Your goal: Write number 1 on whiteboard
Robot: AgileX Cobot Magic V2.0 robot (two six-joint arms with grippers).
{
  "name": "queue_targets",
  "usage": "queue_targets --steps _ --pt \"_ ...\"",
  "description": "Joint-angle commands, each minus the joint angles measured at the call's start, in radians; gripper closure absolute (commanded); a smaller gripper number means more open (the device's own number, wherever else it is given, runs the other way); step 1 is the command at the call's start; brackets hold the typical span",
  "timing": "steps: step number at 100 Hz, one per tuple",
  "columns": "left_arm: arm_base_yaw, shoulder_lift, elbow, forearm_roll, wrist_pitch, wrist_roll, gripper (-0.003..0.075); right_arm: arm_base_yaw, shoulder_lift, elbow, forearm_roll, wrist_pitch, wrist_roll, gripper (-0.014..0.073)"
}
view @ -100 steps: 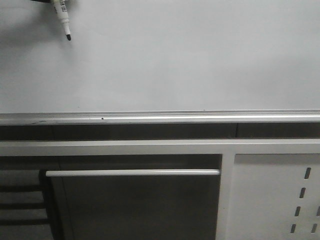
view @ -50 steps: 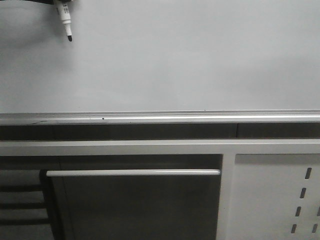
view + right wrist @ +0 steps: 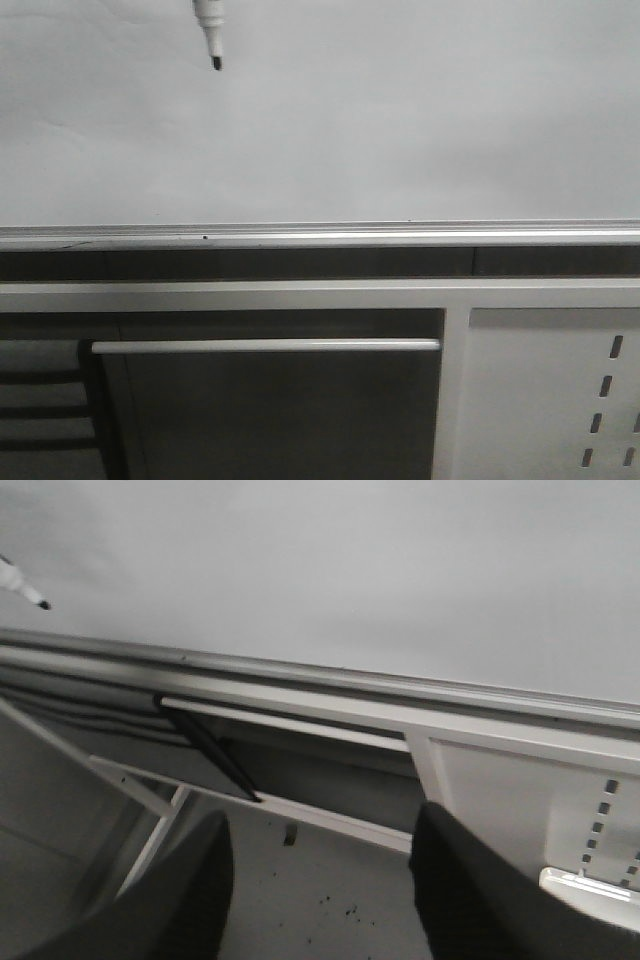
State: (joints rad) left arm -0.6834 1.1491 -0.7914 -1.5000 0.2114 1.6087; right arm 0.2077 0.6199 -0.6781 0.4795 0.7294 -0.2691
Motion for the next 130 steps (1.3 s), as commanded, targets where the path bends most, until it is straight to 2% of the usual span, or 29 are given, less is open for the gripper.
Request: queue_targets --steps 1,11,23,36,56,82,112,130 --pt "-0.095 -0.011 -0.019 0.085 -0.027 -0.054 0.0741 0.031 0.076 -0.097 0.041 0.0 -0.064 0.023" --pt "-0.194 0.009 -0.008 0.155 -0.087 -0.084 0.0741 0.085 0.18 -0.201 0.042 0.083 -0.094 0.023" --pt "-0.257 0.052 -0.003 0.163 -0.109 -0.084 0.0741 0.153 0.281 -0.316 0.043 0.148 -0.118 0.023" --pt "-0.277 0.094 -0.003 0.163 -0.116 -0.084 0.0741 0.223 0.38 -0.436 0.043 0.193 -0.119 0.023" --pt "-0.278 0.118 -0.003 0.163 -0.114 -0.084 0.0741 0.261 0.502 -0.572 0.042 0.286 -0.12 0.023" --pt "-0.278 0.118 -0.003 0.163 -0.132 -0.084 0.0741 0.261 0.579 -0.638 0.087 0.322 -0.162 0.023" --pt "-0.278 0.118 -0.003 0.166 -0.134 -0.084 0.0741 0.261 0.599 -0.637 0.17 0.331 -0.216 0.023" --pt "-0.278 0.118 -0.003 0.166 -0.134 -0.084 0.0741 0.292 0.634 -0.637 0.17 0.331 -0.226 0.023"
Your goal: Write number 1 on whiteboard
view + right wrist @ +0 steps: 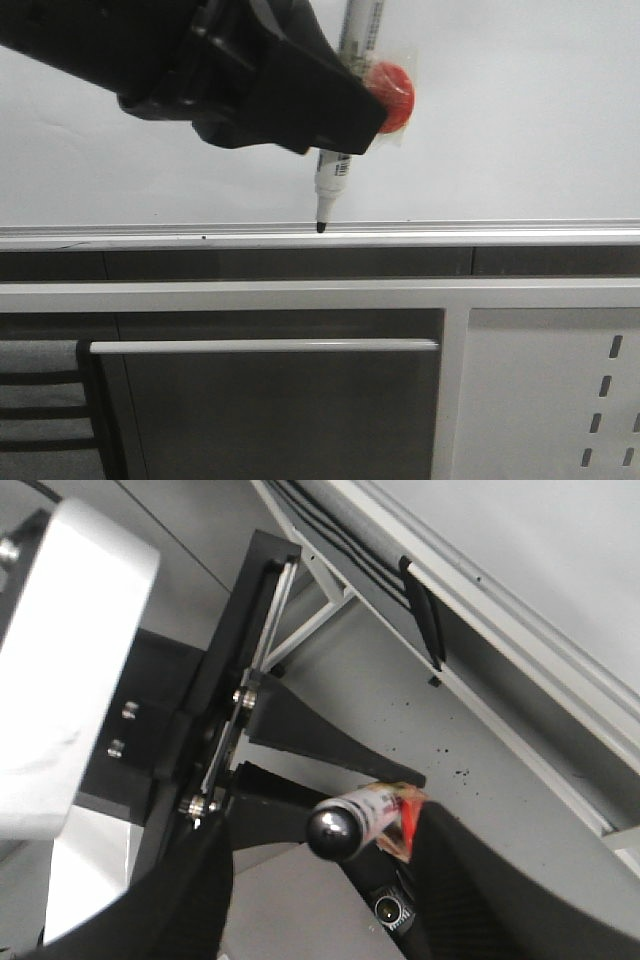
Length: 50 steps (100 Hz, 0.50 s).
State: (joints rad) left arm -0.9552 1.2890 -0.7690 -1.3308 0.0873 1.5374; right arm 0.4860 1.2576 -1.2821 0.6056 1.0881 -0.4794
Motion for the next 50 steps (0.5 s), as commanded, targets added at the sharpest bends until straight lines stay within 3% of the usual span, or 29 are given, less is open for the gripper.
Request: queue_targets --steps 1,8,15,37,50 --pt "-0.006 -0.022 -0.026 -0.003 -0.01 -0.012 0.0741 0.013 -0.002 -0.033 0.044 -0.03 -0.015 0.023" --pt "-0.006 -0.022 -0.026 -0.003 -0.01 -0.012 0.0741 0.025 0.003 -0.033 0.044 -0.042 -0.017 0.0234" --pt "-0.006 -0.022 -0.026 -0.003 -0.01 -0.012 0.0741 0.032 0.007 -0.033 0.041 -0.052 -0.019 0.0292" --pt "-0.006 -0.024 -0.028 -0.003 -0.03 -0.012 0.074 0.032 0.009 -0.033 0.009 -0.036 -0.021 0.0652" --pt "-0.006 -0.026 -0.032 -0.009 -0.032 -0.012 0.071 0.032 0.009 -0.033 -0.009 -0.028 -0.023 0.0657"
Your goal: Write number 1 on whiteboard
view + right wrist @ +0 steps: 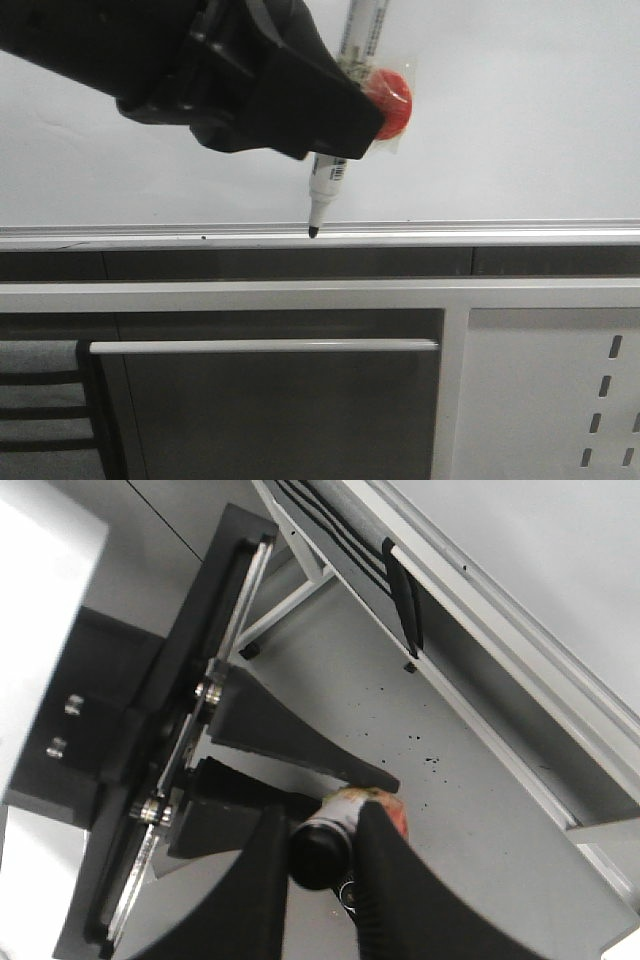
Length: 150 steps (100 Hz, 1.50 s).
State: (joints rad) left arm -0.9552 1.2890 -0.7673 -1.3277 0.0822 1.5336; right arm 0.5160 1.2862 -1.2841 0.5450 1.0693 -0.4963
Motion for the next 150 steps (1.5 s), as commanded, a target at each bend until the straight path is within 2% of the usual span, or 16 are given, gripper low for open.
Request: queue_targets --steps 1,11,22,28,33,44,59,69,81,90,108,136,150 --pt "-0.006 -0.026 -0.033 -0.013 -0.027 -0.008 0.0704 0.002 -0.019 -0.031 0.051 -0.01 -0.006 0.0657" --pt "-0.006 -0.032 -0.037 -0.017 -0.027 -0.008 0.0556 0.002 -0.019 -0.031 0.033 -0.01 -0.006 0.0657" --pt "-0.004 -0.057 -0.037 -0.038 -0.068 -0.008 0.0258 0.002 -0.019 -0.031 0.02 -0.01 -0.006 0.0657" --pt "-0.004 -0.077 -0.037 -0.057 -0.107 -0.008 0.0165 0.002 -0.022 -0.029 0.015 -0.018 -0.006 0.0657" --pt "-0.004 -0.105 -0.037 -0.069 -0.138 -0.008 0.0136 0.002 -0.032 -0.024 0.015 -0.038 -0.006 0.065" --pt "-0.004 -0.175 -0.037 -0.069 -0.208 -0.008 0.0135 0.002 -0.086 0.018 0.013 -0.137 -0.006 0.0645" --pt "-0.004 -0.303 -0.007 -0.123 -0.313 -0.008 0.0135 0.002 -0.215 0.18 0.008 -0.328 -0.006 0.0645" --pt "-0.004 -0.384 0.03 -0.173 -0.384 -0.008 0.0157 0.002 -0.337 0.321 0.008 -0.497 -0.006 0.0644" --pt "-0.004 -0.465 0.076 -0.201 -0.443 -0.008 0.026 0.002 -0.481 0.483 0.024 -0.71 -0.006 0.0643" --pt "-0.004 -0.515 0.1 -0.229 -0.457 -0.008 0.0398 0.002 -0.579 0.585 0.024 -0.829 -0.006 0.0643" --pt "-0.004 -0.565 0.113 -0.253 -0.494 -0.008 0.0742 0.002 -0.67 0.653 0.024 -0.914 -0.006 0.0643" --pt "-0.004 -0.569 0.113 -0.253 -0.515 -0.007 0.0741 0.002 -0.618 0.638 0.017 -1.001 -0.013 0.0643" --pt "-0.004 -0.569 0.113 -0.253 -0.552 -0.007 0.0741 0.046 -0.577 0.6 0.015 -1.02 -0.056 0.0643"
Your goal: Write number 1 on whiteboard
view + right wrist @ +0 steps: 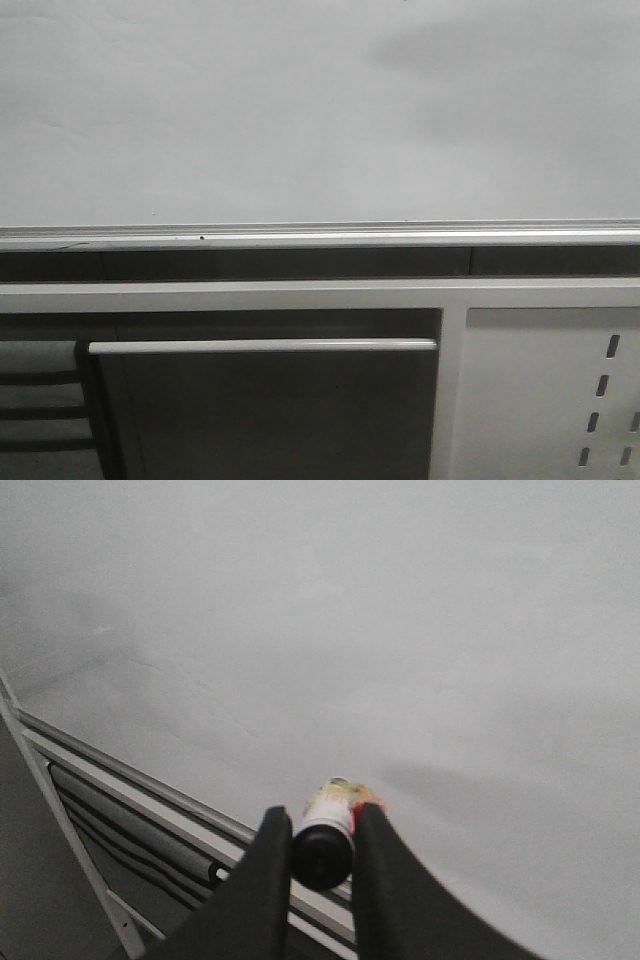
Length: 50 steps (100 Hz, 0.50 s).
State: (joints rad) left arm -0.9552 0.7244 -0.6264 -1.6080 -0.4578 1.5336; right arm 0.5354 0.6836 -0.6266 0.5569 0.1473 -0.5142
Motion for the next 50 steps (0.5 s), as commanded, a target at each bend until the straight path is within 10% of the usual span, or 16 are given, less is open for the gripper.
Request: queue_targets --steps 1,50 --pt "-0.004 -0.004 -0.028 0.027 -0.015 -0.007 0.0741 0.03 0.028 -0.059 0.003 -0.098 -0.041 0.0643" --pt "-0.004 -0.004 -0.028 0.027 -0.03 -0.007 0.0741 0.156 0.153 -0.073 -0.047 -0.302 -0.066 0.0643"
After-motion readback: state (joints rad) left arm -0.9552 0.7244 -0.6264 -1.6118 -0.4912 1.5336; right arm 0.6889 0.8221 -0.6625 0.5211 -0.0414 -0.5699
